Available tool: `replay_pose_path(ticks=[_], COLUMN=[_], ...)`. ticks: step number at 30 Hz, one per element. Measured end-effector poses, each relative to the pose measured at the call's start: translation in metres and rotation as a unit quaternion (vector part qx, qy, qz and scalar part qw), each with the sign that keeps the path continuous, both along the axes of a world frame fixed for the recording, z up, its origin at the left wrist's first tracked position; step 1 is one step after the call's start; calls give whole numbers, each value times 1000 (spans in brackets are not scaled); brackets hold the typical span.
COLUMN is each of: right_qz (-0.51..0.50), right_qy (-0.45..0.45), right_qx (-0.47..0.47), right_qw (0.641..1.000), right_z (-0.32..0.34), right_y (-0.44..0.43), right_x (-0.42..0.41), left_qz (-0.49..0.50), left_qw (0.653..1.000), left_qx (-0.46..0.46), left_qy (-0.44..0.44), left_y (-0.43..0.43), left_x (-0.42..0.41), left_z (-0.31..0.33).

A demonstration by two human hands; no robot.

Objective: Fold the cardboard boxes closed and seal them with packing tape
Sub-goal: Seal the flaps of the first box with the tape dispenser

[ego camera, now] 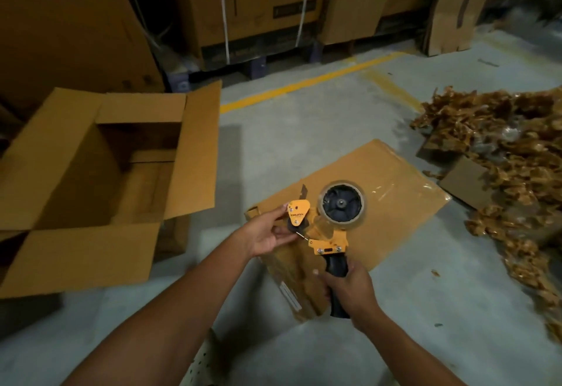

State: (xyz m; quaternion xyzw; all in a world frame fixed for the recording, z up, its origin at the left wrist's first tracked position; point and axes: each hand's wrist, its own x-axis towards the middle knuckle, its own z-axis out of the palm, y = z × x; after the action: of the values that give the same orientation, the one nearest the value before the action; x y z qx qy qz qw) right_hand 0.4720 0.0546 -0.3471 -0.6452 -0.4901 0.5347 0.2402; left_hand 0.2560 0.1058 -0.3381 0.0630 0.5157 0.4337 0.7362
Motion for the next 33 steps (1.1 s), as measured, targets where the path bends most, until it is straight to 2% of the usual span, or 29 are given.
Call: replay_pose_path(ticks=[7, 13, 17, 24, 29, 33], right_qz=[29, 68, 107, 170, 157, 162], right_qy=[-98, -152, -205, -211, -232, -255], right_qx=[61, 90, 108, 136, 158, 160], right_qw=[993, 982, 967, 953, 947, 940], right_z=[-5, -12, -16, -25, -35, -39], right_y=[20, 29, 35, 39, 45, 44], right_x=[-17, -26, -37, -64, -85, -93], left_qz=[4, -68, -129, -127, -123, -116], left_qw=[998, 996, 987, 966, 916, 881], left_qx=[-51, -57, -49, 2, 35, 39], left_qy=[-30, -16, 85, 227, 381, 456], left_y=[4, 9, 14, 26, 40, 47], left_x=[-27, -58, -67, -88, -105, -112], left_z=[-28, -29, -35, -46, -57, -68])
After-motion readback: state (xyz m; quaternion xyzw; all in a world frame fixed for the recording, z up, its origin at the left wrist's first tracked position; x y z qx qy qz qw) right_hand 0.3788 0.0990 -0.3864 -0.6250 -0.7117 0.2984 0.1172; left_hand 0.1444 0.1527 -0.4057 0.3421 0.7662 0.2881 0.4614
